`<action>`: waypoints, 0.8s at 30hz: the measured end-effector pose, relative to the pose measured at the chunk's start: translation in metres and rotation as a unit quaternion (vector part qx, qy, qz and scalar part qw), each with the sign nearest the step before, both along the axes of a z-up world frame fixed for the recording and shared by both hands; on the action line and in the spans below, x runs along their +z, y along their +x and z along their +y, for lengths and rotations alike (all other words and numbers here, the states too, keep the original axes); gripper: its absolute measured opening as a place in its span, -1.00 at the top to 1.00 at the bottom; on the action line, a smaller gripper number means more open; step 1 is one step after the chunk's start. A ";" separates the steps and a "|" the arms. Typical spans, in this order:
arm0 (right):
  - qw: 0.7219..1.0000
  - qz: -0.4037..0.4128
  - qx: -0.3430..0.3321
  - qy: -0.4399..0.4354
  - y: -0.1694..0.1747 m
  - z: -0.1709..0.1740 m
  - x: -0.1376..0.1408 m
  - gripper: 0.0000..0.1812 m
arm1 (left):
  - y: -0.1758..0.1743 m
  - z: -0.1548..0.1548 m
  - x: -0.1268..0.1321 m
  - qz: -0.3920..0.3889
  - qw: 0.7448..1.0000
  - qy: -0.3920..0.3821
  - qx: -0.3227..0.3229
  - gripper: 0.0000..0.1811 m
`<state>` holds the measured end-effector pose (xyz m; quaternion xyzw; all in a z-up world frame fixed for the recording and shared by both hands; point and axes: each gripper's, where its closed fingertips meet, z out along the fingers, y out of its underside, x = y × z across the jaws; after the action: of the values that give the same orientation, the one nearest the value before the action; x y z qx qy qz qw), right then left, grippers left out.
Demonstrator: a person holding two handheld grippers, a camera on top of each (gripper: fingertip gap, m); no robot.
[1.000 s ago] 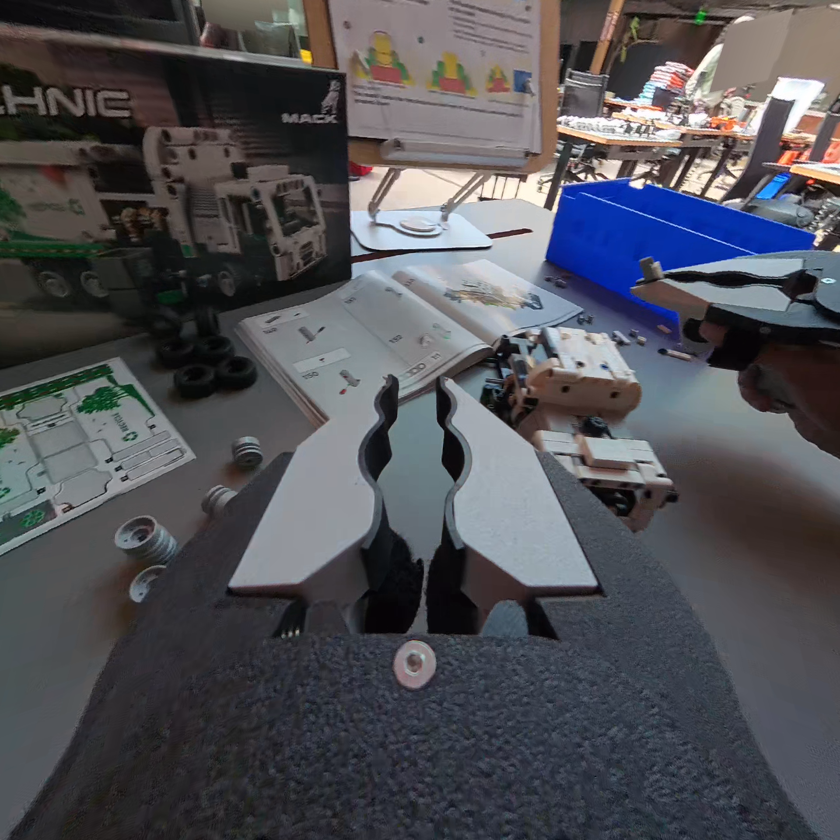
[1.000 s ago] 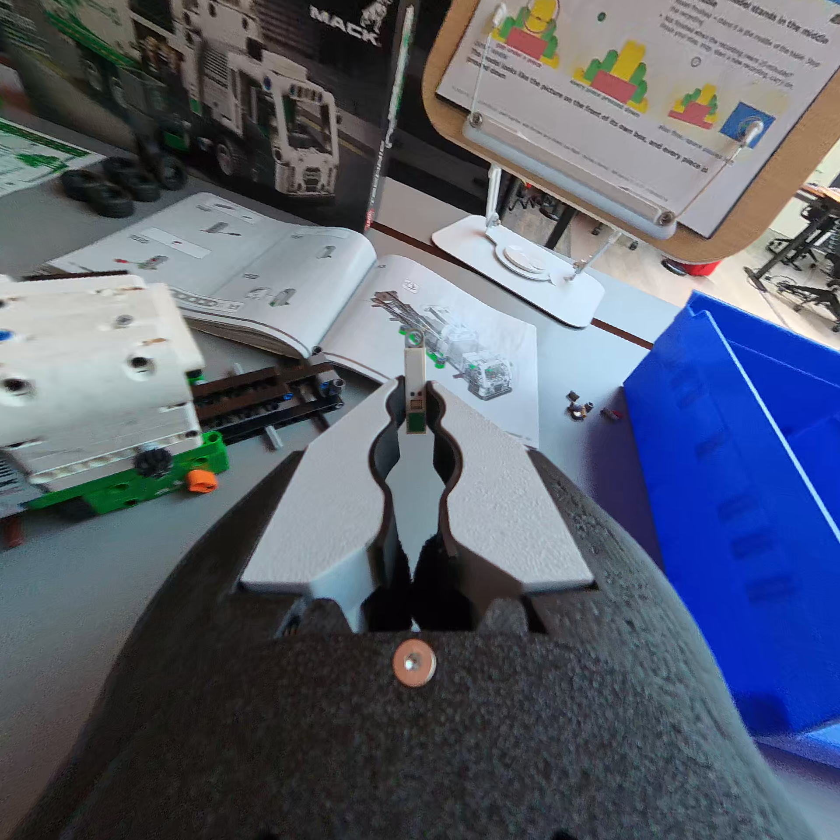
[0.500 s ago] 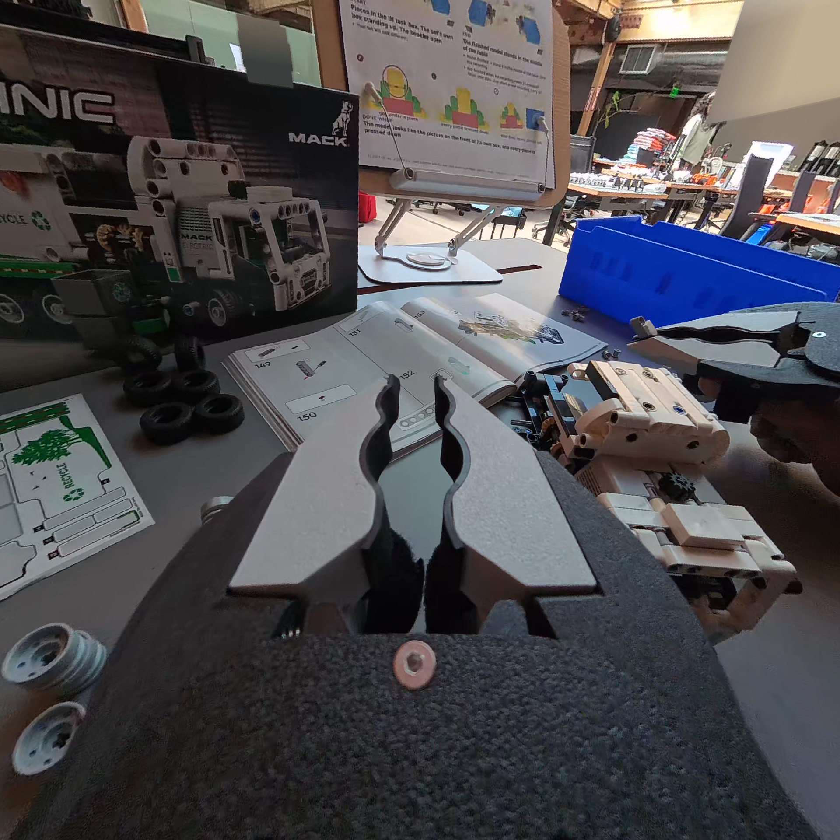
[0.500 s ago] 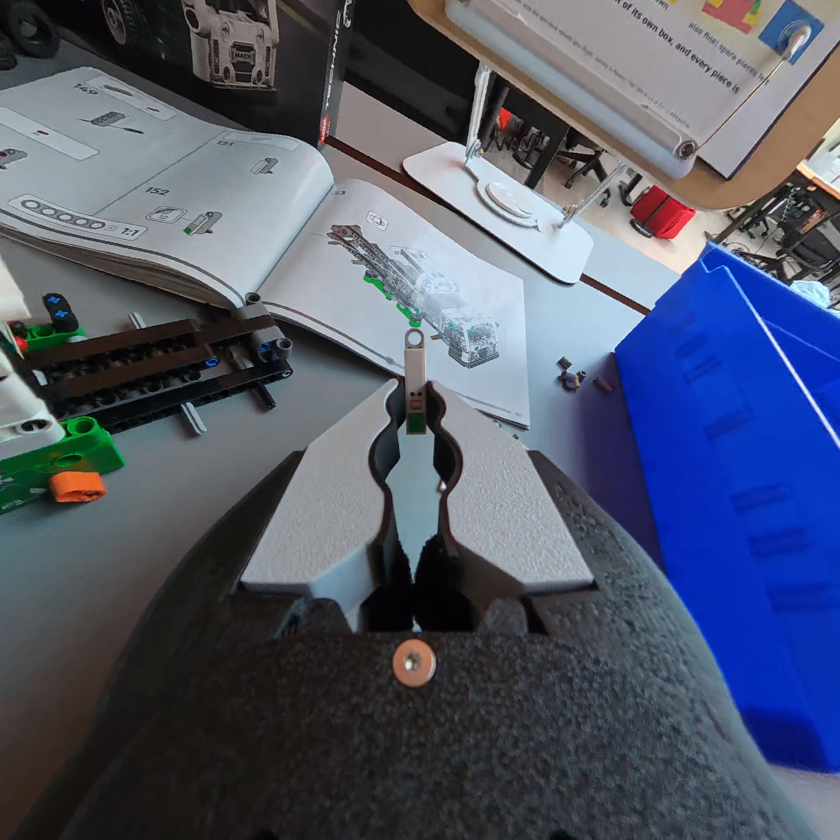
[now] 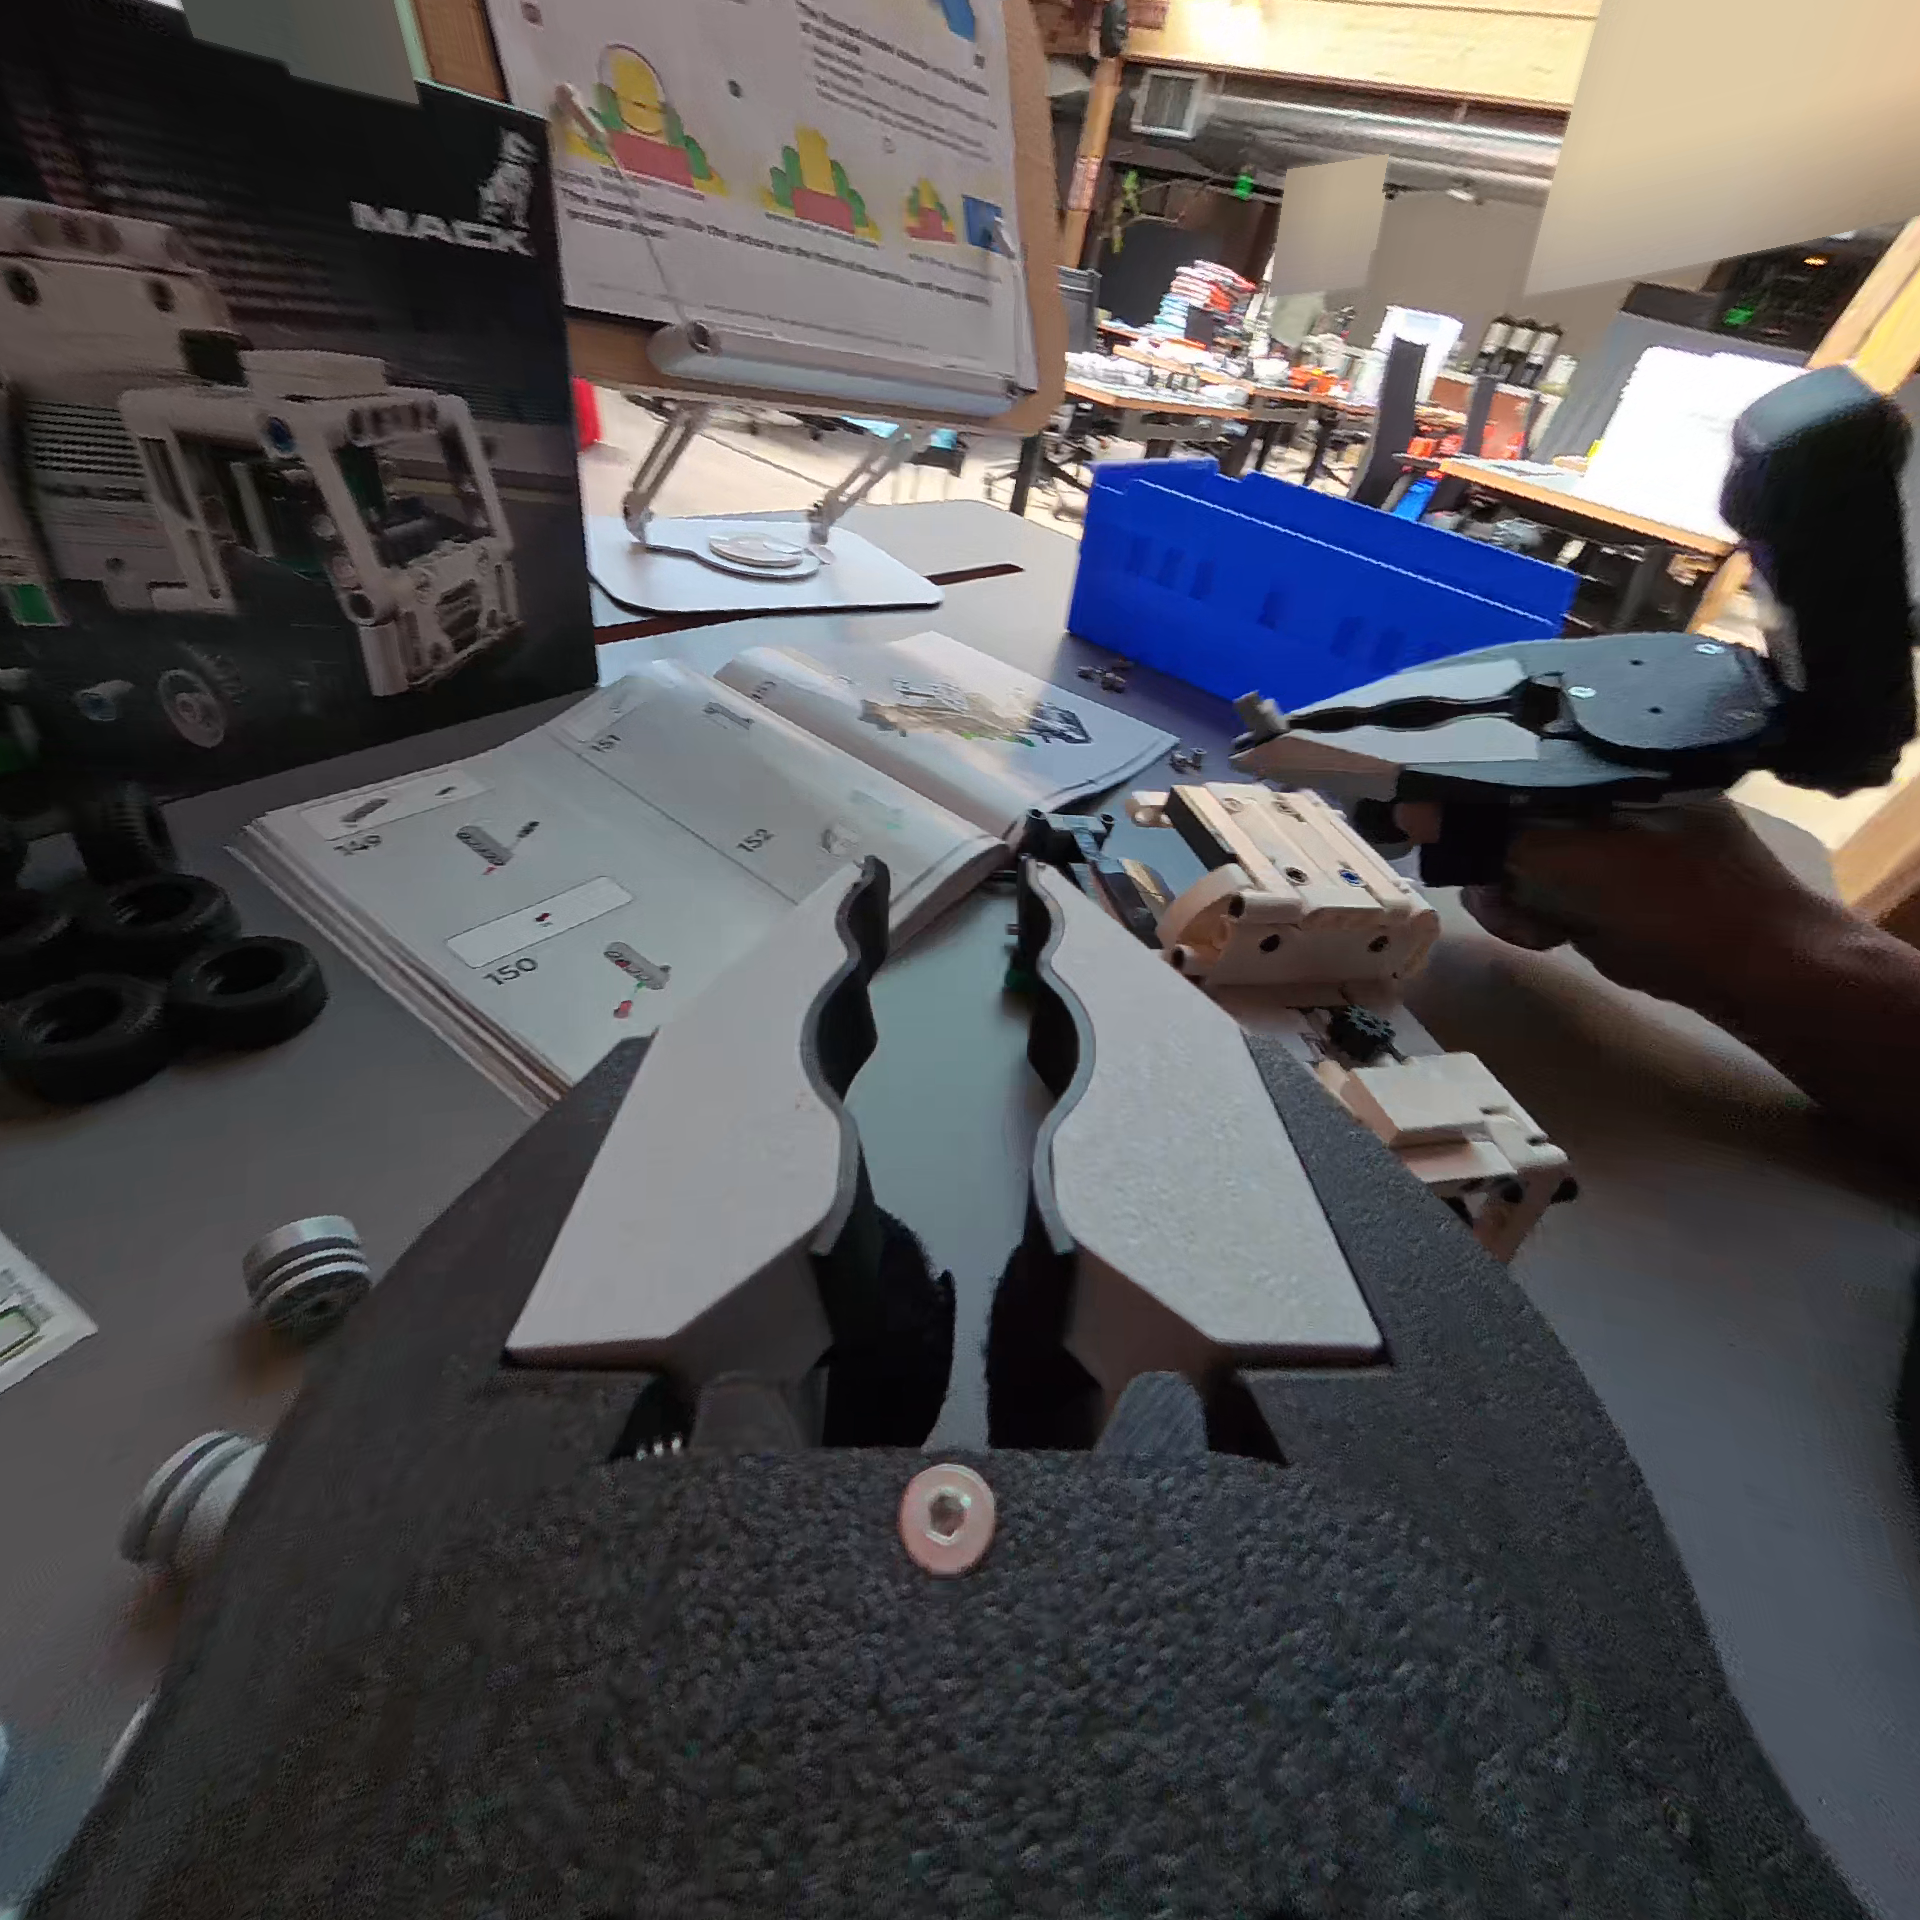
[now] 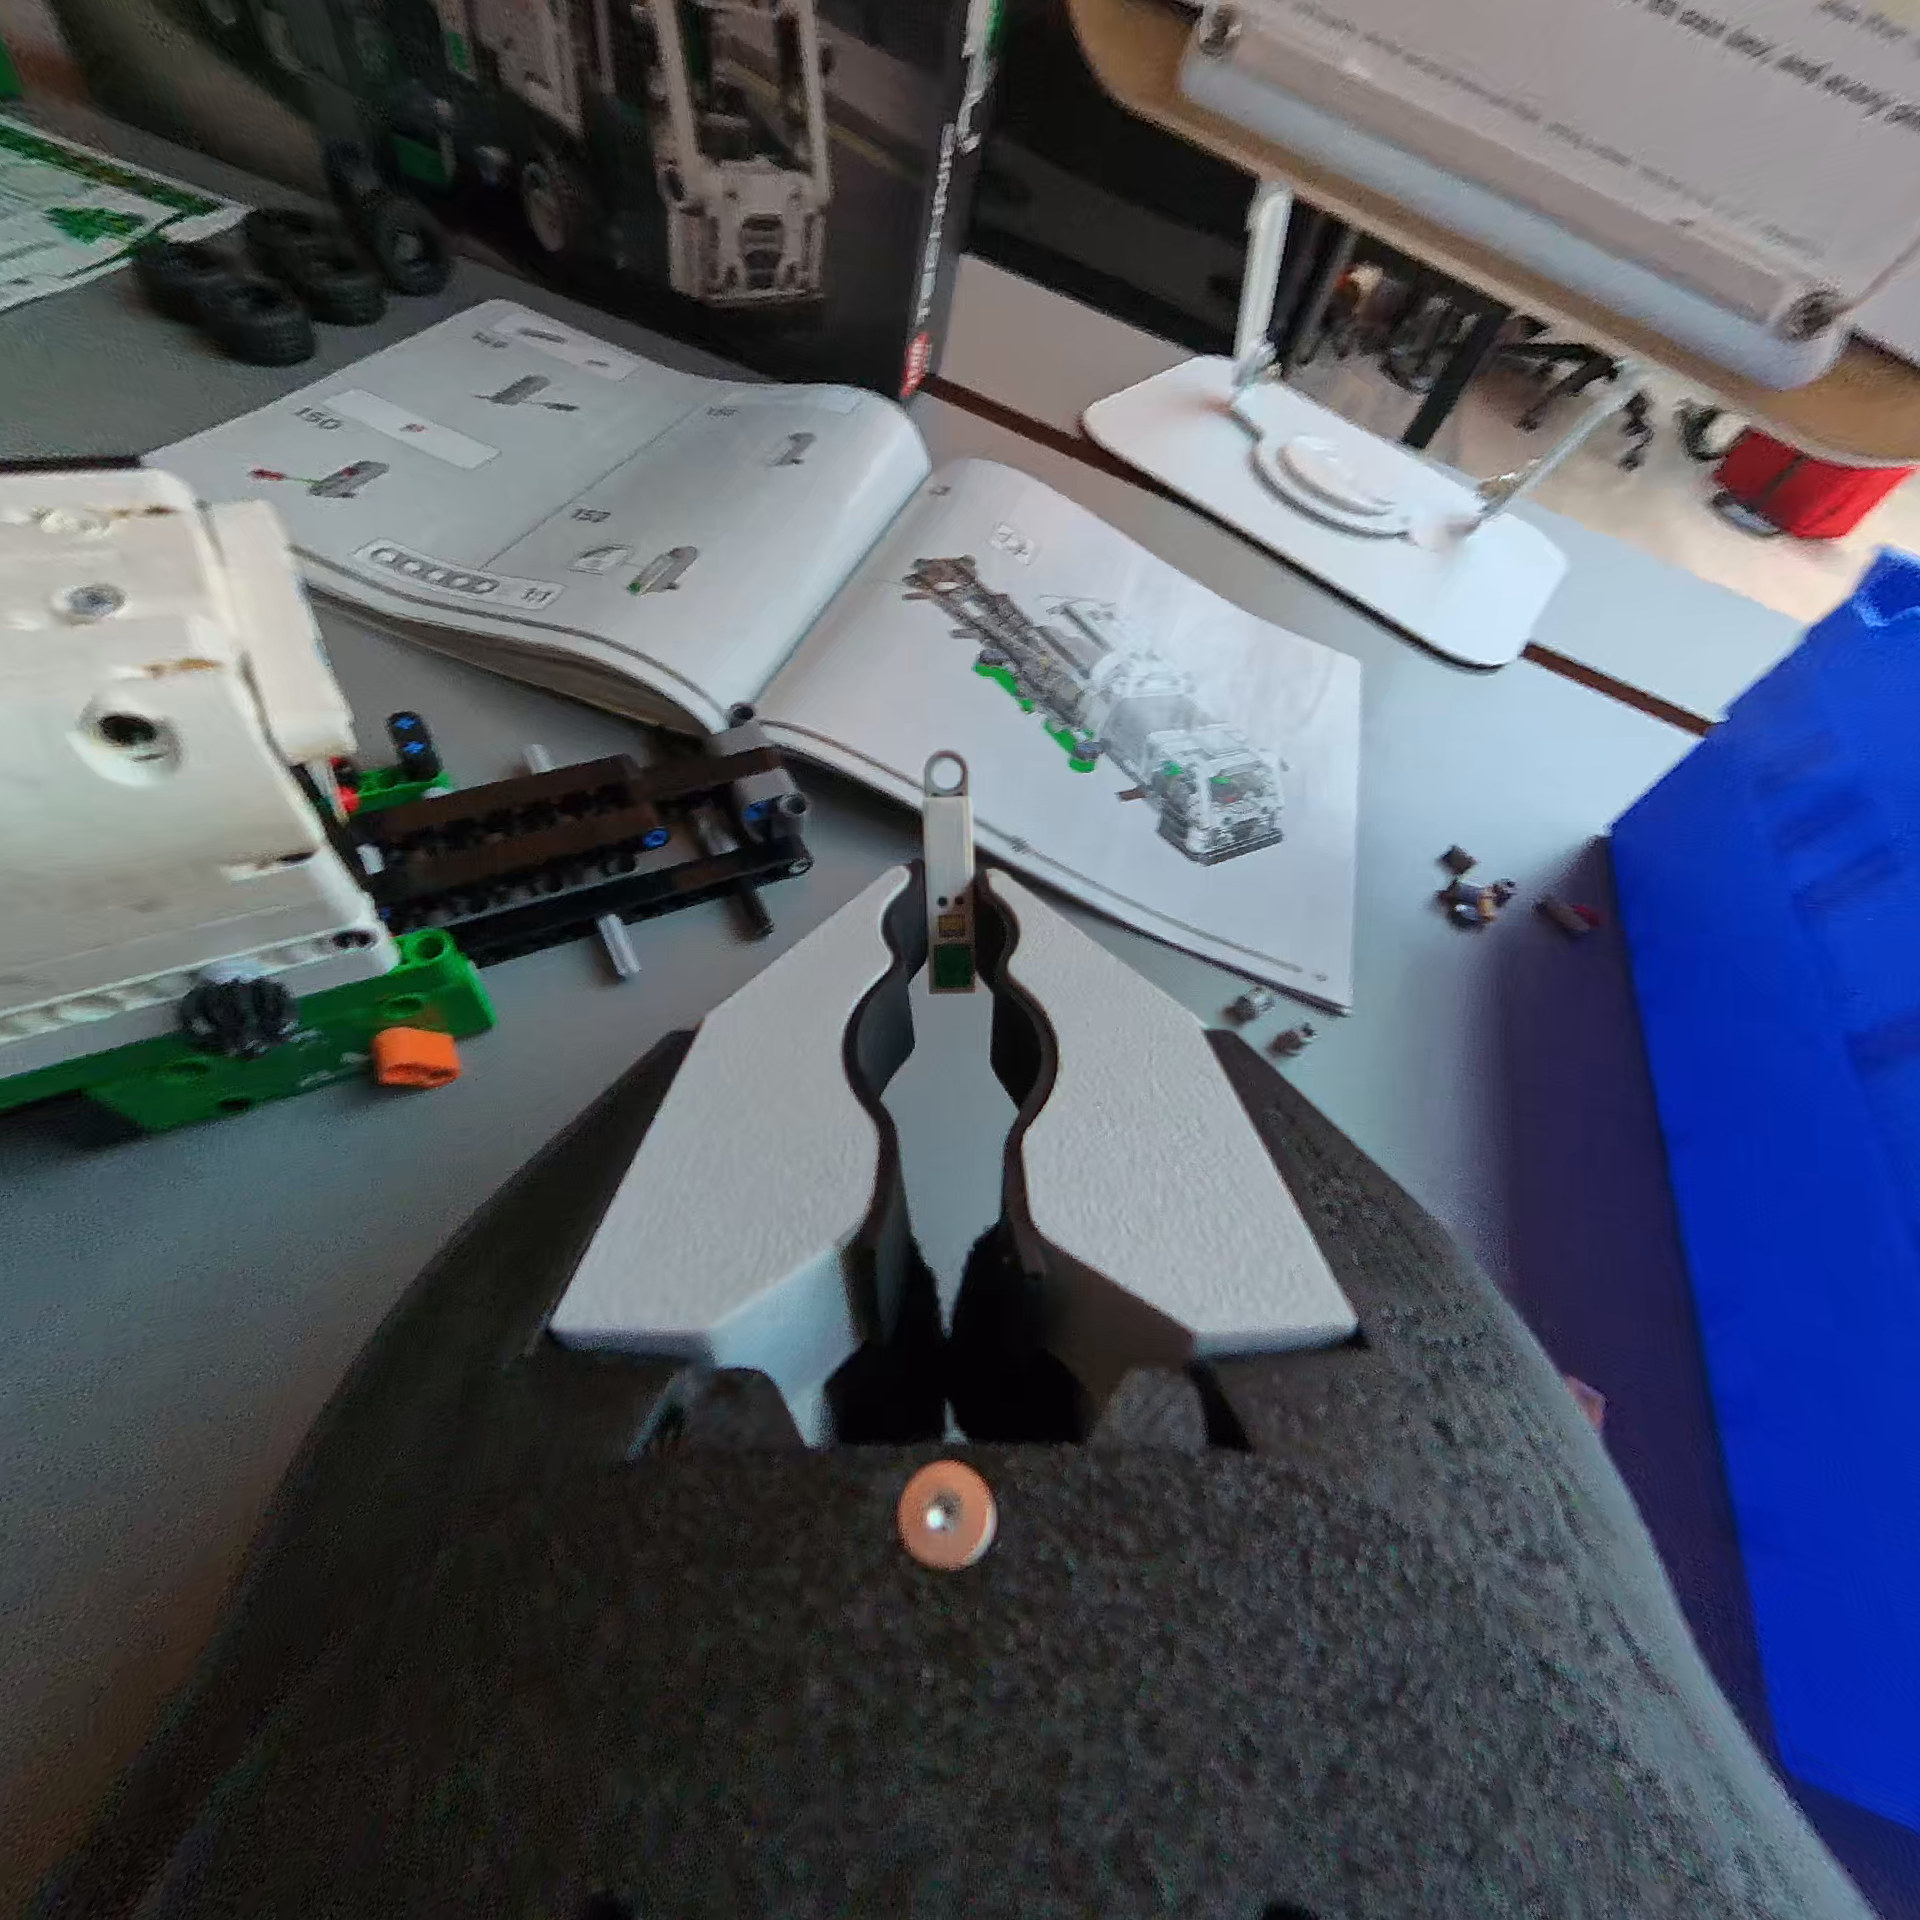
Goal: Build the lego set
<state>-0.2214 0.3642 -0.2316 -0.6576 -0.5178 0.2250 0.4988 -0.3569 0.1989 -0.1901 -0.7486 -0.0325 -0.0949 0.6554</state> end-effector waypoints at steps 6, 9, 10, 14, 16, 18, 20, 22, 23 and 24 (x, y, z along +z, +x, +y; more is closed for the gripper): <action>0.967 -0.171 0.186 -0.006 0.038 -0.056 -0.013 0.93 | 0.042 -0.023 -0.010 0.028 0.983 -0.103 -0.152 0.61; 0.931 -0.263 0.241 0.077 0.068 -0.072 -0.022 0.93 | 0.049 -0.037 -0.005 0.043 0.983 -0.087 -0.155 0.60; 0.915 -0.301 0.246 0.108 0.077 -0.073 -0.028 0.93 | 0.055 -0.043 -0.006 0.033 0.981 -0.089 -0.171 0.57; 0.879 -0.376 0.250 0.157 0.087 -0.079 -0.042 0.93 | 0.075 -0.056 -0.015 0.017 0.969 -0.119 -0.214 0.37; 0.866 -0.393 0.249 0.182 0.086 -0.078 -0.046 0.93 | 0.078 -0.056 -0.019 0.036 0.968 -0.123 -0.216 0.30; 0.858 -0.403 0.245 0.202 0.085 -0.076 -0.050 0.93 | 0.084 -0.056 -0.019 0.040 0.966 -0.120 -0.224 0.28; 0.855 -0.403 0.247 0.211 0.085 -0.075 -0.050 0.93 | 0.087 -0.056 -0.018 0.040 0.967 -0.117 -0.225 0.28; 0.856 -0.406 0.246 0.204 0.086 -0.075 -0.049 0.90 | 0.088 -0.053 -0.020 0.046 0.967 -0.119 -0.219 0.28; 0.858 -0.404 0.245 0.203 0.086 -0.075 -0.049 0.88 | 0.090 -0.051 -0.020 0.050 0.967 -0.120 -0.217 0.29; 0.860 -0.402 0.244 0.198 0.086 -0.076 -0.049 0.88 | 0.090 -0.049 -0.021 0.054 0.968 -0.121 -0.213 0.30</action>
<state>-0.1358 0.2887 -0.2802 -0.4306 -0.8510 -0.0520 0.2961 -0.2667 0.1499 -0.2116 -0.8157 0.1518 -0.1876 0.5257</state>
